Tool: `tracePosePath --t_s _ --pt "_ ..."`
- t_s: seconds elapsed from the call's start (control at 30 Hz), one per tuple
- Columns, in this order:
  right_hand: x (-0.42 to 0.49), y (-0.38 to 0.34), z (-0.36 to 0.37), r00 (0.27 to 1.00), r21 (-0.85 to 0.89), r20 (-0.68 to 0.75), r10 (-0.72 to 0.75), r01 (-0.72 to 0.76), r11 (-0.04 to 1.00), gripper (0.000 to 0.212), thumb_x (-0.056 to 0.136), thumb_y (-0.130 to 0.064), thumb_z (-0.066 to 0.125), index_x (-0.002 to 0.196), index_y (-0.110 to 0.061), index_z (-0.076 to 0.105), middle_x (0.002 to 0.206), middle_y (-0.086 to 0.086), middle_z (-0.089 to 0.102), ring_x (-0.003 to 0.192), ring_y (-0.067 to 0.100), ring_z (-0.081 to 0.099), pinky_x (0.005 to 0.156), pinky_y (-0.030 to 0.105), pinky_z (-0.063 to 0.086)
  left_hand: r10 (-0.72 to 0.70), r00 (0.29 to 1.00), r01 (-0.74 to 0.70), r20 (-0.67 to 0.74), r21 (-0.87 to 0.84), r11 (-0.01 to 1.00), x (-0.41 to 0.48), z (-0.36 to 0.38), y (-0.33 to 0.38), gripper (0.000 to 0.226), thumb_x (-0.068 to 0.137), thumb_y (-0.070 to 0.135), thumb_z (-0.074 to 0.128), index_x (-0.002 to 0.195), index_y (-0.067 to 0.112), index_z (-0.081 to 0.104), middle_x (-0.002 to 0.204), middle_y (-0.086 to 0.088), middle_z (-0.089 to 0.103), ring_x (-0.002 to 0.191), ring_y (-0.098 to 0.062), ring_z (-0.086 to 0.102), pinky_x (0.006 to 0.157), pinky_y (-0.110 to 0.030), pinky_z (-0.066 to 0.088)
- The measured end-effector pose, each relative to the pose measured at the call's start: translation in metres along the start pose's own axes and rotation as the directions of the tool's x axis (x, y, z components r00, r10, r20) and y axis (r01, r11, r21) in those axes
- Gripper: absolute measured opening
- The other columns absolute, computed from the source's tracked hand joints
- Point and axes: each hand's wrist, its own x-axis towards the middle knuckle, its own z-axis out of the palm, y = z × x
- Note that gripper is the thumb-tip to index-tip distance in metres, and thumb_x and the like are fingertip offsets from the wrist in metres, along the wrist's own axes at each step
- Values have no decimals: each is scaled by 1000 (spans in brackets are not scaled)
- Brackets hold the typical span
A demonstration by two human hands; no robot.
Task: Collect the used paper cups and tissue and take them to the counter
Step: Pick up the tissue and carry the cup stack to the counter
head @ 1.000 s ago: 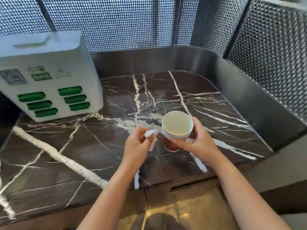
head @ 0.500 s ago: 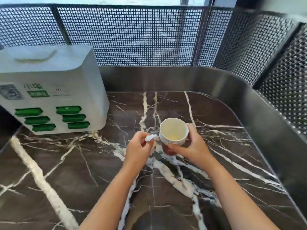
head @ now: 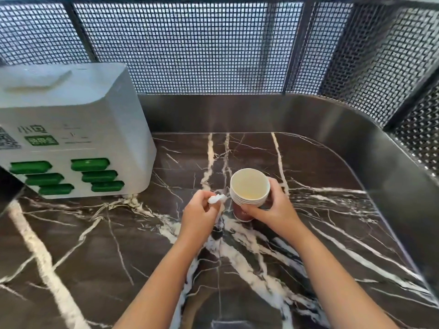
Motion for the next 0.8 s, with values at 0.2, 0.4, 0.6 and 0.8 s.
tracePosePath --t_s 0.2,0.4,0.6,0.8 --pt "2 2 0 1000 -20 9 21 -21 1000 67 55 -54 78 111 -51 42 110 -33 54 103 -15 50 76 -1 39 -10 1000 10 19 -5 1000 1 0 -2 10 87 30 60 82 34 53 83 14 65 81 -3 62 68 -22 50" --pt "1 0 -1 1000 -37 14 24 -24 999 68 55 -57 78 111 -52 41 107 -41 51 103 -17 48 77 -2 37 -7 1000 7 24 -19 1000 3 -1 -2 7 86 32 60 83 32 55 84 5 68 82 -13 65 76 -37 54" --pt "-3 -3 -5 998 -33 45 47 -45 998 99 44 -65 77 129 -44 33 115 -43 43 118 -6 45 100 20 38 31 999 -29 38 -32 999 -4 -4 6 7 87 30 60 83 32 54 83 7 68 81 -12 65 73 -32 53" --pt "-30 -21 -13 998 -7 -32 62 -62 998 109 49 -62 74 140 -31 23 137 -7 43 123 11 45 106 38 39 97 993 -89 74 -99 991 -24 -13 21 8 85 30 62 81 33 56 81 12 68 77 0 64 68 -20 52"
